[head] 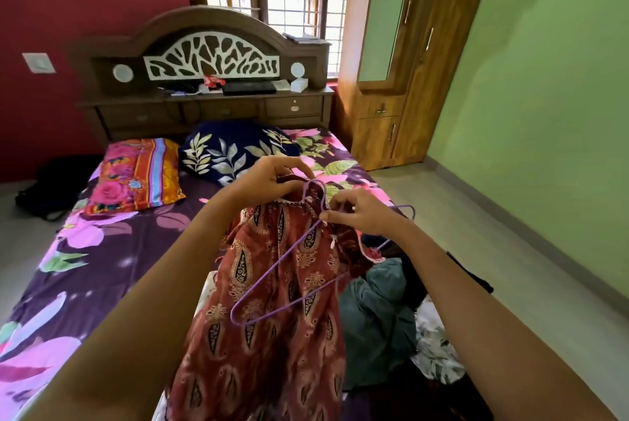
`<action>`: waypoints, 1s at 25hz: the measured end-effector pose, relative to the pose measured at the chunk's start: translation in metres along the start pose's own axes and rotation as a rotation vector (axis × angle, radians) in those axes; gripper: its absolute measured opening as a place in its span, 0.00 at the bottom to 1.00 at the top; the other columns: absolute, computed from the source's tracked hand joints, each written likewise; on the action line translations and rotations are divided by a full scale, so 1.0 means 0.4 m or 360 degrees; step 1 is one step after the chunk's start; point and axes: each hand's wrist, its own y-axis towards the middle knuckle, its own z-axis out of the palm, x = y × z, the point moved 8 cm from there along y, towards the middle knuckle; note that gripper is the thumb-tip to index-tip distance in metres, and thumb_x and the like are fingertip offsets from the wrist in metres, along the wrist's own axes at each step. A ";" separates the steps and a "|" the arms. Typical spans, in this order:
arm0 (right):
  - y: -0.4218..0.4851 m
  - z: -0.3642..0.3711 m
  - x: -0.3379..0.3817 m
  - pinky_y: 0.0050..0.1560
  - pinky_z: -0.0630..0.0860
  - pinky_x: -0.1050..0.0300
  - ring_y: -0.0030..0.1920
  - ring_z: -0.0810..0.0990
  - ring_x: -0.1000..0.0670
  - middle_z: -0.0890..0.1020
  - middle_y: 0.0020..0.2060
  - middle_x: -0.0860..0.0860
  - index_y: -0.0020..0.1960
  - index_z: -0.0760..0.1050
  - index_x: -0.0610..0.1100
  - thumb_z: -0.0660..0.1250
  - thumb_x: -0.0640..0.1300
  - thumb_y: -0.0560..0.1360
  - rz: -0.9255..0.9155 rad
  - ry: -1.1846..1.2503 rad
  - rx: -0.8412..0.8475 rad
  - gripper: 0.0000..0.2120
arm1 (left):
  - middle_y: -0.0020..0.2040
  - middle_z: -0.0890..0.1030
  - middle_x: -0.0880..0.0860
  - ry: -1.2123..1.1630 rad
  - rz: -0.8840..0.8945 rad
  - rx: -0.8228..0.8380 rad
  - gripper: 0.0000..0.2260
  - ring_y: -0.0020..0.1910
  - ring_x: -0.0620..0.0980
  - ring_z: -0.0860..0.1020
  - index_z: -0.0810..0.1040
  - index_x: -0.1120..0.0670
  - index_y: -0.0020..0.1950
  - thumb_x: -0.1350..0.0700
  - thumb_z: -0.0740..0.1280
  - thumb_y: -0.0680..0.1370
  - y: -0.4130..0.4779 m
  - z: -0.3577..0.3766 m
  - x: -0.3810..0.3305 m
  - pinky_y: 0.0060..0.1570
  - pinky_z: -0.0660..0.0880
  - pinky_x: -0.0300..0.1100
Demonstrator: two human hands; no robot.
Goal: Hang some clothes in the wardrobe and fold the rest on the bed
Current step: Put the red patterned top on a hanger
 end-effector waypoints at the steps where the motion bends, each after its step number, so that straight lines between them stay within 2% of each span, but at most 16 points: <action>1: 0.001 -0.008 0.000 0.33 0.63 0.66 0.29 0.69 0.58 0.72 0.28 0.56 0.33 0.72 0.55 0.71 0.49 0.73 -0.0028 -0.0021 -0.0013 0.12 | 0.51 0.81 0.54 0.0012 -0.0020 0.0018 0.09 0.47 0.47 0.82 0.78 0.44 0.52 0.55 0.69 0.75 0.000 0.002 0.009 0.46 0.80 0.41; 4: 0.001 -0.025 -0.010 0.33 0.64 0.68 0.30 0.70 0.60 0.72 0.30 0.56 0.34 0.72 0.54 0.69 0.48 0.75 -0.0036 -0.0035 0.0007 0.11 | 0.43 0.80 0.49 0.0263 -0.0162 0.0011 0.13 0.41 0.43 0.79 0.79 0.51 0.56 0.55 0.73 0.72 0.007 -0.002 0.045 0.43 0.79 0.38; 6: 0.003 -0.035 -0.026 0.33 0.65 0.66 0.30 0.70 0.59 0.74 0.30 0.52 0.36 0.75 0.51 0.69 0.48 0.75 0.0015 0.0028 0.0015 0.09 | 0.43 0.80 0.51 0.0628 -0.0276 0.0071 0.11 0.40 0.46 0.76 0.81 0.53 0.54 0.55 0.73 0.72 0.006 0.001 0.087 0.44 0.76 0.42; 7: 0.001 -0.044 -0.033 0.32 0.65 0.64 0.30 0.70 0.59 0.75 0.30 0.50 0.37 0.76 0.50 0.68 0.48 0.75 0.0033 0.0038 0.0004 0.08 | 0.44 0.81 0.54 0.0768 -0.0332 0.0109 0.09 0.41 0.47 0.76 0.81 0.53 0.53 0.56 0.72 0.73 0.003 0.005 0.111 0.43 0.74 0.41; 9: -0.006 -0.062 -0.048 0.32 0.64 0.67 0.28 0.70 0.60 0.73 0.29 0.53 0.38 0.76 0.47 0.68 0.47 0.75 0.0040 0.0036 -0.0046 0.08 | 0.47 0.82 0.58 0.0811 -0.0511 0.0127 0.07 0.46 0.51 0.77 0.82 0.57 0.51 0.57 0.70 0.74 -0.011 0.011 0.165 0.42 0.70 0.39; 11: -0.015 -0.080 -0.063 0.33 0.65 0.68 0.29 0.71 0.60 0.74 0.30 0.53 0.40 0.77 0.43 0.68 0.46 0.75 0.0045 0.0034 -0.0110 0.08 | 0.51 0.81 0.60 0.0843 -0.0747 0.0169 0.09 0.53 0.57 0.77 0.81 0.60 0.52 0.57 0.68 0.75 -0.032 0.026 0.218 0.44 0.69 0.41; 13: -0.030 -0.104 -0.082 0.35 0.67 0.65 0.31 0.72 0.60 0.76 0.32 0.53 0.41 0.78 0.43 0.69 0.48 0.74 0.0044 0.0019 -0.0202 0.09 | 0.54 0.80 0.62 0.0903 -0.0953 0.0102 0.10 0.55 0.59 0.76 0.79 0.63 0.54 0.62 0.66 0.75 -0.063 0.026 0.266 0.47 0.70 0.44; 14: -0.038 -0.119 -0.093 0.35 0.68 0.64 0.32 0.72 0.59 0.76 0.32 0.51 0.41 0.78 0.43 0.69 0.49 0.74 0.0039 0.0014 -0.0257 0.10 | 0.53 0.80 0.63 0.0868 -0.1035 -0.0028 0.10 0.54 0.61 0.77 0.79 0.64 0.54 0.65 0.64 0.75 -0.079 0.014 0.289 0.47 0.71 0.46; 16: -0.057 -0.147 -0.121 0.35 0.68 0.59 0.33 0.73 0.55 0.77 0.32 0.47 0.41 0.78 0.41 0.68 0.50 0.74 0.0054 0.0017 -0.0341 0.11 | 0.49 0.80 0.66 0.0414 -0.1263 -0.0281 0.11 0.48 0.62 0.79 0.79 0.65 0.52 0.68 0.59 0.74 -0.117 -0.002 0.345 0.43 0.75 0.48; 17: -0.067 -0.156 -0.130 0.36 0.68 0.57 0.33 0.73 0.53 0.77 0.32 0.45 0.41 0.78 0.40 0.68 0.49 0.74 0.0070 0.0010 -0.0355 0.12 | 0.46 0.80 0.66 0.0085 -0.1356 -0.0336 0.11 0.43 0.61 0.80 0.78 0.64 0.50 0.68 0.57 0.75 -0.130 0.006 0.360 0.37 0.77 0.47; 19: -0.082 -0.157 -0.153 0.35 0.68 0.57 0.32 0.73 0.54 0.77 0.32 0.46 0.41 0.79 0.39 0.69 0.49 0.75 0.0109 -0.0061 -0.0340 0.12 | 0.38 0.79 0.62 -0.0508 -0.1462 -0.0414 0.11 0.30 0.56 0.79 0.77 0.63 0.48 0.69 0.55 0.77 -0.132 0.032 0.355 0.24 0.76 0.41; 20: -0.087 -0.151 -0.164 0.34 0.67 0.60 0.31 0.71 0.56 0.76 0.31 0.49 0.41 0.79 0.39 0.69 0.48 0.75 0.0125 -0.0110 -0.0331 0.12 | 0.35 0.79 0.60 -0.0641 -0.1440 -0.0490 0.11 0.27 0.53 0.78 0.77 0.62 0.46 0.70 0.55 0.76 -0.119 0.032 0.342 0.22 0.75 0.39; 22: -0.098 -0.136 -0.181 0.32 0.64 0.67 0.29 0.72 0.59 0.75 0.29 0.55 0.41 0.81 0.41 0.70 0.48 0.74 0.0161 -0.0195 -0.0329 0.10 | 0.34 0.78 0.60 -0.0563 -0.1238 -0.0640 0.11 0.30 0.54 0.77 0.78 0.61 0.44 0.69 0.57 0.74 -0.077 0.010 0.296 0.30 0.74 0.41; 23: -0.103 -0.128 -0.187 0.32 0.65 0.69 0.30 0.74 0.61 0.76 0.30 0.59 0.43 0.82 0.41 0.71 0.48 0.73 0.0179 -0.0234 -0.0329 0.09 | 0.35 0.76 0.60 -0.0353 -0.1104 -0.0737 0.09 0.33 0.54 0.75 0.78 0.61 0.42 0.66 0.58 0.74 -0.061 -0.012 0.266 0.35 0.72 0.43; 25: -0.112 -0.120 -0.186 0.33 0.66 0.72 0.33 0.76 0.64 0.77 0.31 0.63 0.45 0.84 0.41 0.73 0.47 0.71 0.0147 -0.0275 -0.0346 0.09 | 0.34 0.75 0.59 0.0177 -0.0853 -0.0838 0.08 0.35 0.54 0.73 0.76 0.62 0.37 0.59 0.63 0.72 -0.043 -0.041 0.204 0.36 0.68 0.43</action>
